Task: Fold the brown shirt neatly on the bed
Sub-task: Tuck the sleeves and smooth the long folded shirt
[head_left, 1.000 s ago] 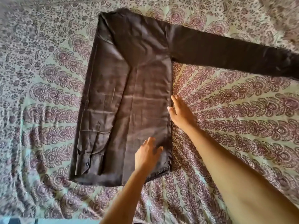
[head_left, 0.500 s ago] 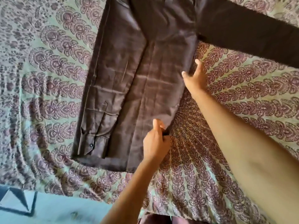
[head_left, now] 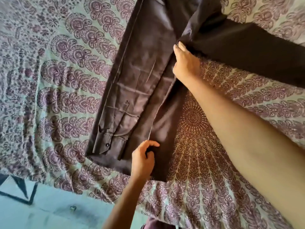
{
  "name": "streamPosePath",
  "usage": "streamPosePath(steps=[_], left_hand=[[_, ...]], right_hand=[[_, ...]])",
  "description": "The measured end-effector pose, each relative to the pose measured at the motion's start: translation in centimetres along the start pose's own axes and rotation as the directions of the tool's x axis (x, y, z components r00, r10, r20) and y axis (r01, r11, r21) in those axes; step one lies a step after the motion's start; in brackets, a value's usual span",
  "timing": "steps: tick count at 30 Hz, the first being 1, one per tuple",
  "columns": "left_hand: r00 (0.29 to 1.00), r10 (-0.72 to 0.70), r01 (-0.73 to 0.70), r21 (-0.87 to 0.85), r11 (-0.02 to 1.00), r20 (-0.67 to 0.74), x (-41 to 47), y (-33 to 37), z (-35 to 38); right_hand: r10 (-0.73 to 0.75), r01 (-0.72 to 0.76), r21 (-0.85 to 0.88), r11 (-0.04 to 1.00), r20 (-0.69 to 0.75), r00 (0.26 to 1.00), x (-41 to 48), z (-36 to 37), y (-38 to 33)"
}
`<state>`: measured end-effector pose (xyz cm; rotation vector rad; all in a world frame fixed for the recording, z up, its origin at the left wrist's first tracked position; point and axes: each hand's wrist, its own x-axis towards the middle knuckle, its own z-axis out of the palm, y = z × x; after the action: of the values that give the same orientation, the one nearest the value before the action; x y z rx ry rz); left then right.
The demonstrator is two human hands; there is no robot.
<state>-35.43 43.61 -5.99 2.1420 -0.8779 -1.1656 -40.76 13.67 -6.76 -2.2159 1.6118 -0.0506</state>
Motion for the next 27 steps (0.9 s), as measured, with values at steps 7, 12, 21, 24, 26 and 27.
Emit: streamPosePath(steps=[7,12,21,24,26,27], left_hand=[[1.000,0.005,-0.008,0.220,0.975,0.012,1.5,-2.0,-1.9],[0.998,-0.016,0.035,0.315,0.948,-0.064,1.5,-2.4,-2.6],[0.870,-0.274,-0.121,0.716,0.687,0.410,3.4,-0.2,-4.1],[0.922,-0.219,-0.154,0.823,0.547,0.318,4.7,3.2,-4.9],[0.971,-0.084,-0.141,0.820,0.555,0.224,5.7,6.6,-4.4],[0.980,-0.013,-0.155,0.808,0.569,0.197,6.3,8.2,-3.8]], right_hand=[[0.109,-0.142,0.185,0.972,0.181,0.977,0.3,3.0,-1.0],[-0.023,-0.119,0.623,0.773,0.215,0.976,0.8,2.5,-0.8],[-0.069,0.052,0.376,0.925,0.032,0.997,-2.2,3.3,2.7],[0.041,0.011,0.435,0.900,-0.111,0.993,-4.1,2.5,6.4],[0.137,-0.053,0.425,0.904,-0.169,0.976,-5.1,1.6,9.2],[0.194,-0.099,0.419,0.902,-0.188,0.963,-5.6,1.1,10.7]])
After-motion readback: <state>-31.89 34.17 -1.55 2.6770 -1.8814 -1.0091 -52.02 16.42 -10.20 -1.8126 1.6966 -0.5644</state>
